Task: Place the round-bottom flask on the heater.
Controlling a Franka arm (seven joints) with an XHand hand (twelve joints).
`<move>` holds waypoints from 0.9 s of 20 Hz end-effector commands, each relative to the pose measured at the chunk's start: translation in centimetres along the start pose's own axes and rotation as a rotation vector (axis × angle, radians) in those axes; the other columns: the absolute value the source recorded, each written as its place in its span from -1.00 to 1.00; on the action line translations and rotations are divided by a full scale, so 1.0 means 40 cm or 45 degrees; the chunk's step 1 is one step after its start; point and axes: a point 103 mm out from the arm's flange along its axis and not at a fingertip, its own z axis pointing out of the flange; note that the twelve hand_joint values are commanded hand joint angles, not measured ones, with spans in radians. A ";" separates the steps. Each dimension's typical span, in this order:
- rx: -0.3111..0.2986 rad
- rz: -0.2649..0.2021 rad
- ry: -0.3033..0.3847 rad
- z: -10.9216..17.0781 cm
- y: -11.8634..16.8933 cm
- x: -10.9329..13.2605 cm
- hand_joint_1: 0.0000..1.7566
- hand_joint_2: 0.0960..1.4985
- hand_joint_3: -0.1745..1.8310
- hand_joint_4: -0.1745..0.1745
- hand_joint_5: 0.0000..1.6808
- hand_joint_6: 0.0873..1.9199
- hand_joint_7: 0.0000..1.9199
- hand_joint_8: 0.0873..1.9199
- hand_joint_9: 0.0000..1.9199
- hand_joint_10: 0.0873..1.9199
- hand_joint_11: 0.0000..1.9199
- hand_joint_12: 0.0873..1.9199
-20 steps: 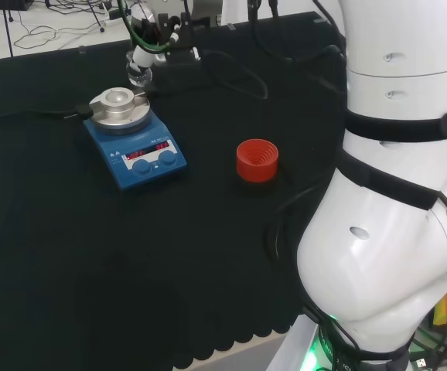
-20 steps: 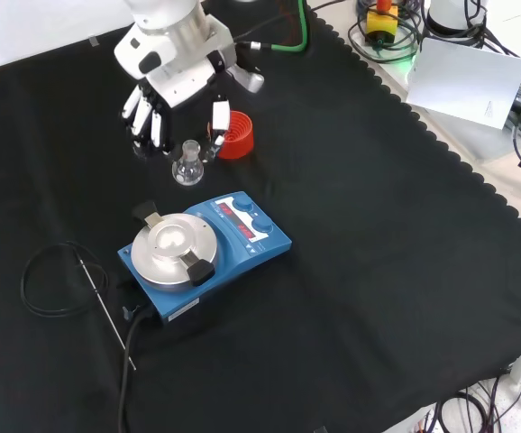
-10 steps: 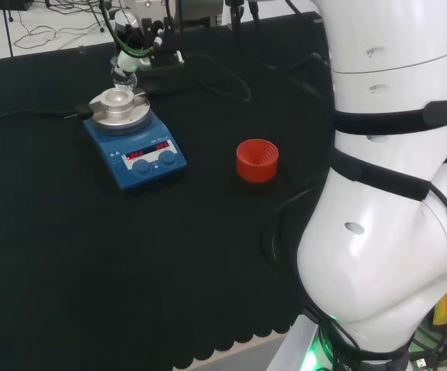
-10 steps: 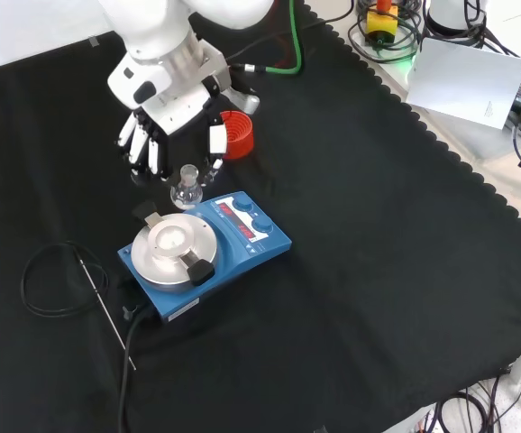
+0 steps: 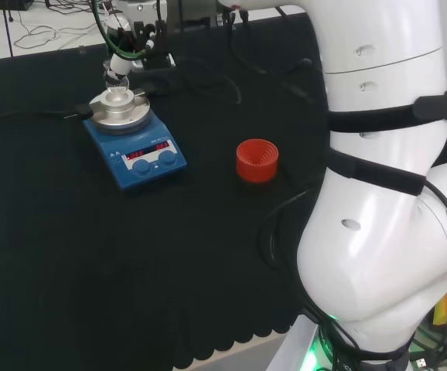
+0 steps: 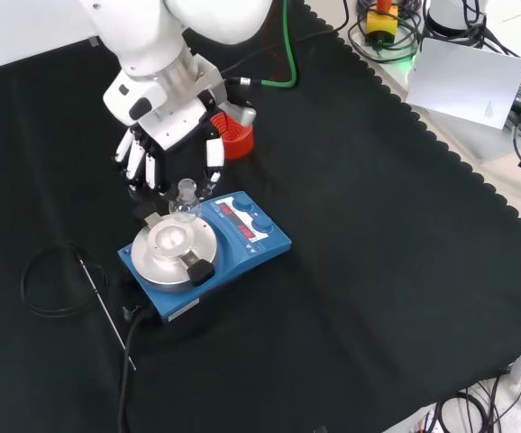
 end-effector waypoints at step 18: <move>-0.017 0.000 0.042 0.067 0.082 -0.012 0.30 -0.26 0.02 -0.05 0.38 -0.04 -0.40 -0.32 -0.19 -0.46 -0.53 0.33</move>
